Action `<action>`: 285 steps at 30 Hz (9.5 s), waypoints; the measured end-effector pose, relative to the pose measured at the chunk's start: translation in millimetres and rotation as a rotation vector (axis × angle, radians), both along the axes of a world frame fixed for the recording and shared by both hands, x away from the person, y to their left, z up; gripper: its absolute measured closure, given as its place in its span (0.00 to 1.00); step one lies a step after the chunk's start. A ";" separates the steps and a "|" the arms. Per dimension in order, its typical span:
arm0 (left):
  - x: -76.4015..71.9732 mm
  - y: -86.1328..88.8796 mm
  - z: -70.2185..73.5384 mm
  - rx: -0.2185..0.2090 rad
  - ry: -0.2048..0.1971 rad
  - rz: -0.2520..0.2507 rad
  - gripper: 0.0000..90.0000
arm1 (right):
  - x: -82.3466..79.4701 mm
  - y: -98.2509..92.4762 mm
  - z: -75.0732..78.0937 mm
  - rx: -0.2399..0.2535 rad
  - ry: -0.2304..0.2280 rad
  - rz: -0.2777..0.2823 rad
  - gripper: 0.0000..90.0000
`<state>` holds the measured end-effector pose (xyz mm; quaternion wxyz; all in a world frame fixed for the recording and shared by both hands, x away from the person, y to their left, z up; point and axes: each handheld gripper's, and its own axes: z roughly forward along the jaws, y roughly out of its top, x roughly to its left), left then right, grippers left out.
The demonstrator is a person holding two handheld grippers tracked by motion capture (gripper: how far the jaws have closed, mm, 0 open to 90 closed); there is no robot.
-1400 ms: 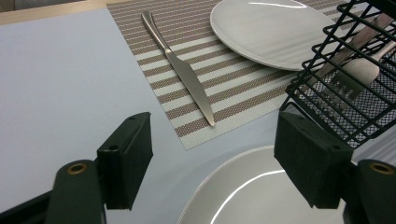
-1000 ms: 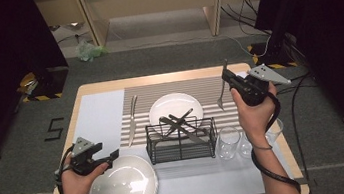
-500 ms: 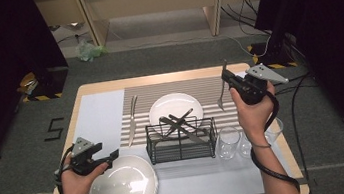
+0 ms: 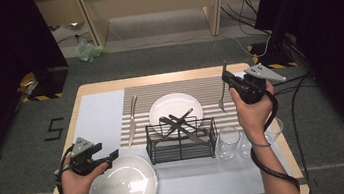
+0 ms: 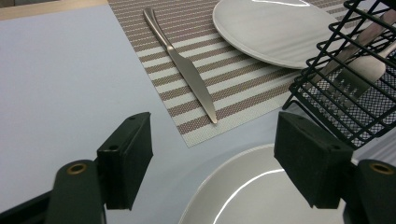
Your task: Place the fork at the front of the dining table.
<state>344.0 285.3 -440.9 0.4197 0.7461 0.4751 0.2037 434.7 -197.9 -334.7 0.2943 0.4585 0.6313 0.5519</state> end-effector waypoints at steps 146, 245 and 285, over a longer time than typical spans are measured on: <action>1.4 4.7 -2.9 -0.012 0.012 0.014 0.31 | 64.1 4.9 -55.3 -0.160 0.425 -0.134 0.97; 2.4 8.3 -4.9 -0.024 0.018 0.024 0.31 | 100.9 6.7 -72.7 -0.183 0.649 -0.181 0.97; 3.1 8.1 -6.4 -0.022 0.024 0.024 0.31 | 119.8 11.5 -103.7 -0.263 0.796 -0.146 0.96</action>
